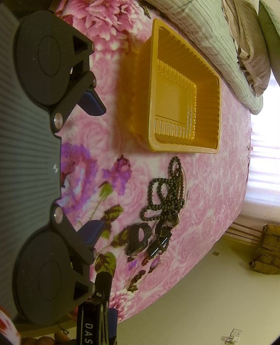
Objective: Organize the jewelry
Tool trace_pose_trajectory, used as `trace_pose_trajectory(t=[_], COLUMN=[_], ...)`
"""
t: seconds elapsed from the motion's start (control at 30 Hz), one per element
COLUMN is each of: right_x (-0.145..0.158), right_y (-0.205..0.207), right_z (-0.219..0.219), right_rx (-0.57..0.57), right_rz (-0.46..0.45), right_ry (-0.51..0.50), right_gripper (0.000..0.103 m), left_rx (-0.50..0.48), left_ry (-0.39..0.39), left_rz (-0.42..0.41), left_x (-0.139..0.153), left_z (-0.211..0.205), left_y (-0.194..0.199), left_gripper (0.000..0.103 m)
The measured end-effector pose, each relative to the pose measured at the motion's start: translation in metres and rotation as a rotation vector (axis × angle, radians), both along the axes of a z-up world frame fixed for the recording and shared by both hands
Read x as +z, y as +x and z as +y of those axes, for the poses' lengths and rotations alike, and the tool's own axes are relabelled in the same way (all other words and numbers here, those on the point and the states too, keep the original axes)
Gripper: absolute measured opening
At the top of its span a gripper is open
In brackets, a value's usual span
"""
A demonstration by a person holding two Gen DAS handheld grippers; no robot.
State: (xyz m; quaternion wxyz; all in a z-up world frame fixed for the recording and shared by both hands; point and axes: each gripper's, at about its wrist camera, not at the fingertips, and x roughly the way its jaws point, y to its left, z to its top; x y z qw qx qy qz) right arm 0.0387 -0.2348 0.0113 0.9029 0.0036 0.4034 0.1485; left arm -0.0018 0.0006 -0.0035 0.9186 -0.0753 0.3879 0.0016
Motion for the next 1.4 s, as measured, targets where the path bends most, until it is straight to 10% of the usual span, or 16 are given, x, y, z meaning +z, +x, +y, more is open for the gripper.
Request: trace_pose_trajectory(t=[1.4], right_x=[-0.0012], right_y=[0.0001], right_z=[0.0012], right_rx=[0.000], right_rz=[0.000], right_ry=[0.003], right_gripper=[0.103], left_rx=[-0.001], left_ry=[-0.011], left_rz=[0.008], left_x=[-0.0020], left_z=[-0.0025], left_y=[-0.0006], left_gripper=[0.102])
